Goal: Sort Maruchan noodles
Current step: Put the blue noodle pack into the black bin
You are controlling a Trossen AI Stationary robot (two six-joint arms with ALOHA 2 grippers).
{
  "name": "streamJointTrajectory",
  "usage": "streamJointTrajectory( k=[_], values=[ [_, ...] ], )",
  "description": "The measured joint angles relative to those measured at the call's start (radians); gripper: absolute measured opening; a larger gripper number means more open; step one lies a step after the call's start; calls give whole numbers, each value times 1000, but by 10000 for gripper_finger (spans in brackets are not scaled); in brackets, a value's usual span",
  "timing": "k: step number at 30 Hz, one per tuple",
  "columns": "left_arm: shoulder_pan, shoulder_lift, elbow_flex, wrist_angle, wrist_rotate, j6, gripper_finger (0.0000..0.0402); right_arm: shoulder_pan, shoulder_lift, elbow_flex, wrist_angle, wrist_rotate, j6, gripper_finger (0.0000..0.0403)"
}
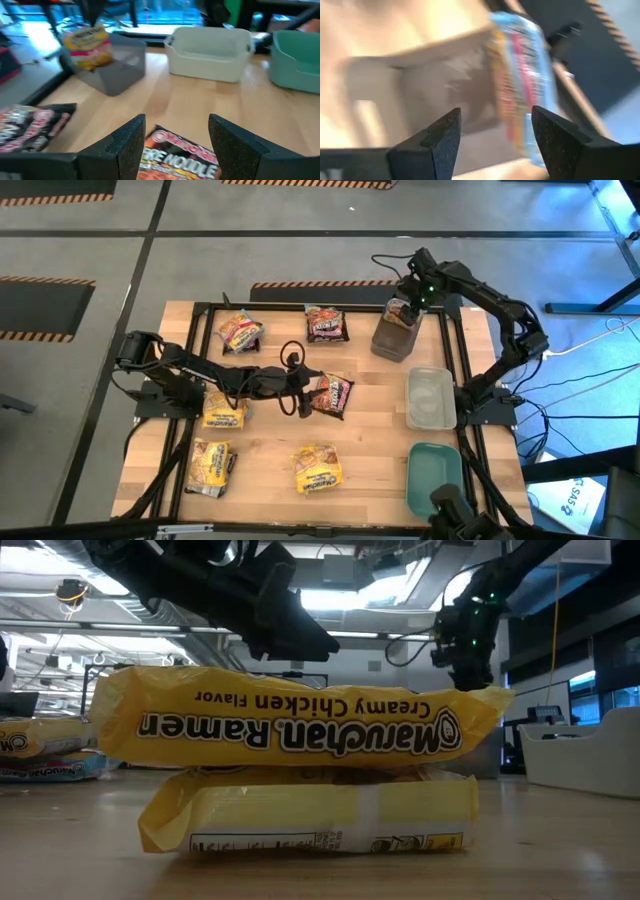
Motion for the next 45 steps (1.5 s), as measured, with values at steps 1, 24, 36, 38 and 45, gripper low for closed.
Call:
streamJointTrajectory(
  k=[1, 24, 36, 38, 45],
  values=[
    [4, 0, 0, 8, -21, 1, 212, 17, -13, -2, 4, -46, 18, 227],
    [462, -65, 410, -1126, -40, -187, 259, 693, -174, -468, 934, -208, -13, 227],
    [655, -42, 380, -1346, 41, -264, 259, 690, -173, -564, 1087, -203, 68, 227],
    [655, -31, 368, -1359, 38, -263, 259, 690, -173, -564, 1088, -201, 86, 227],
    [655, 28, 305, -1337, -32, -260, 259, 690, -173, -564, 1098, -166, 126, 227]
  ],
)
